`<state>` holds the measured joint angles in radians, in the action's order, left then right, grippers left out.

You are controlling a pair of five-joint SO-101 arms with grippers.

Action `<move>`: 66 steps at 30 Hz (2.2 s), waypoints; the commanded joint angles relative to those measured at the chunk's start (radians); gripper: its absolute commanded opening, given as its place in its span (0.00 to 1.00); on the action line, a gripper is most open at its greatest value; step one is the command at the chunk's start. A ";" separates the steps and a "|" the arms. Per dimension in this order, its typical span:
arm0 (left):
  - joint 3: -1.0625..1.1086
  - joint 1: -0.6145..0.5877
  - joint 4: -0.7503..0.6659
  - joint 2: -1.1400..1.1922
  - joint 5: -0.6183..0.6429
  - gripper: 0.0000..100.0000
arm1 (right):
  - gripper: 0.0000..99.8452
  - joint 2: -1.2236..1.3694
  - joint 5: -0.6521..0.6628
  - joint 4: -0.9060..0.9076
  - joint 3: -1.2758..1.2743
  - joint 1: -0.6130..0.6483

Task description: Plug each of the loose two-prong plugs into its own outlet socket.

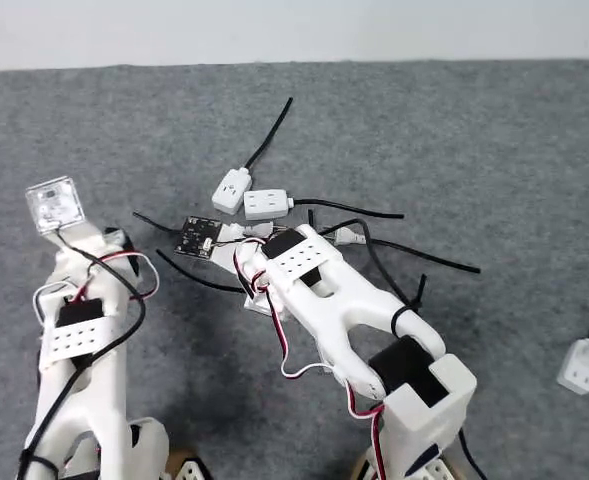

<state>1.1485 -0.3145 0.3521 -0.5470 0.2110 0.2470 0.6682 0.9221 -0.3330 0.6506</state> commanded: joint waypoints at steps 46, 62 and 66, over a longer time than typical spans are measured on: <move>-0.056 -0.261 -0.140 -0.008 0.284 0.07 | 0.01 0.005 -0.146 0.019 0.068 -0.024; -0.101 -0.259 -0.086 0.026 0.279 0.07 | 0.10 -0.134 -0.169 0.028 -0.021 -0.007; -0.101 -0.259 -0.086 0.026 0.278 0.08 | 0.10 -0.134 -0.112 0.024 -0.035 0.012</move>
<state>1.0978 -0.5677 0.2647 -0.5209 0.4841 0.1718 0.5178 0.9605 -0.3759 0.6429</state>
